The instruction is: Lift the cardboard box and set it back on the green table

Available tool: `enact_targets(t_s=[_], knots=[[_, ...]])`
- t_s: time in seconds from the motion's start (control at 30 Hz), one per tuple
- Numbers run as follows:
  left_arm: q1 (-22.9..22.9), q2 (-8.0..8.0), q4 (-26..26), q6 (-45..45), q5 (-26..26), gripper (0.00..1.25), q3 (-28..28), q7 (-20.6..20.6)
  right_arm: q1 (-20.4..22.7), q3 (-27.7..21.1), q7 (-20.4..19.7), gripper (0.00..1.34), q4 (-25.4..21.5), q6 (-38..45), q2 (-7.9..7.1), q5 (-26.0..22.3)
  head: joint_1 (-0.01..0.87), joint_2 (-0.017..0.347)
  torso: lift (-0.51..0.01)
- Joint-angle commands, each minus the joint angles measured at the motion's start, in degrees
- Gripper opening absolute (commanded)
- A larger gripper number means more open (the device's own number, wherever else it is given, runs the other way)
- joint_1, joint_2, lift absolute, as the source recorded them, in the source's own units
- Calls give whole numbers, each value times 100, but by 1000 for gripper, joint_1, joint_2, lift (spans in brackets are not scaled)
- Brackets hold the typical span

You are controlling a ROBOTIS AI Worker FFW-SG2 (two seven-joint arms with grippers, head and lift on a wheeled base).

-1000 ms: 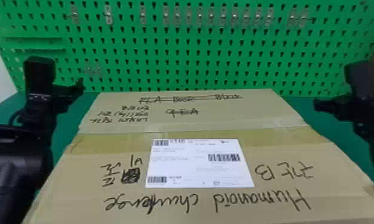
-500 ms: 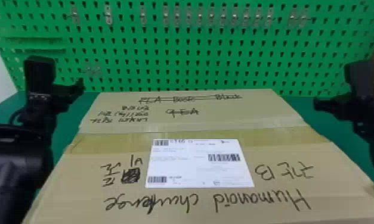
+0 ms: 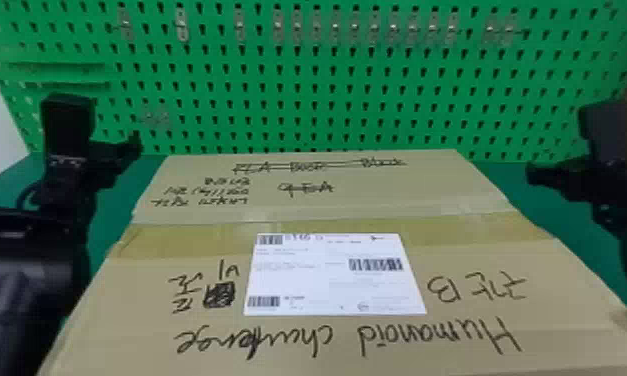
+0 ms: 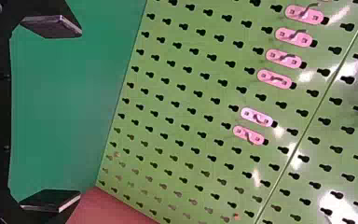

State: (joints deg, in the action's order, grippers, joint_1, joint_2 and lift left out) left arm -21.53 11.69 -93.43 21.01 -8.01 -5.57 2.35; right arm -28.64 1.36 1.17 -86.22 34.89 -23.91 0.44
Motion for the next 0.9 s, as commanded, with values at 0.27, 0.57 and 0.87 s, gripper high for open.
enact_targets(t_s=[0.27, 0.57, 0.87], knots=[[9, -27, 0, 0, -25, 1003, -5, 3, 8, -13, 6, 1250, 0, -53, 18, 53, 566, 54, -183], [18, -27, 53, -97, -69, 1003, -32, 3, 34, -57, -3, 1250, 106, -220, 35, 123, 566, 54, -183], [35, -79, 202, -343, -52, 1003, -84, -6, 60, -49, -3, 1252, 176, -395, 53, 202, 566, 54, -183]])
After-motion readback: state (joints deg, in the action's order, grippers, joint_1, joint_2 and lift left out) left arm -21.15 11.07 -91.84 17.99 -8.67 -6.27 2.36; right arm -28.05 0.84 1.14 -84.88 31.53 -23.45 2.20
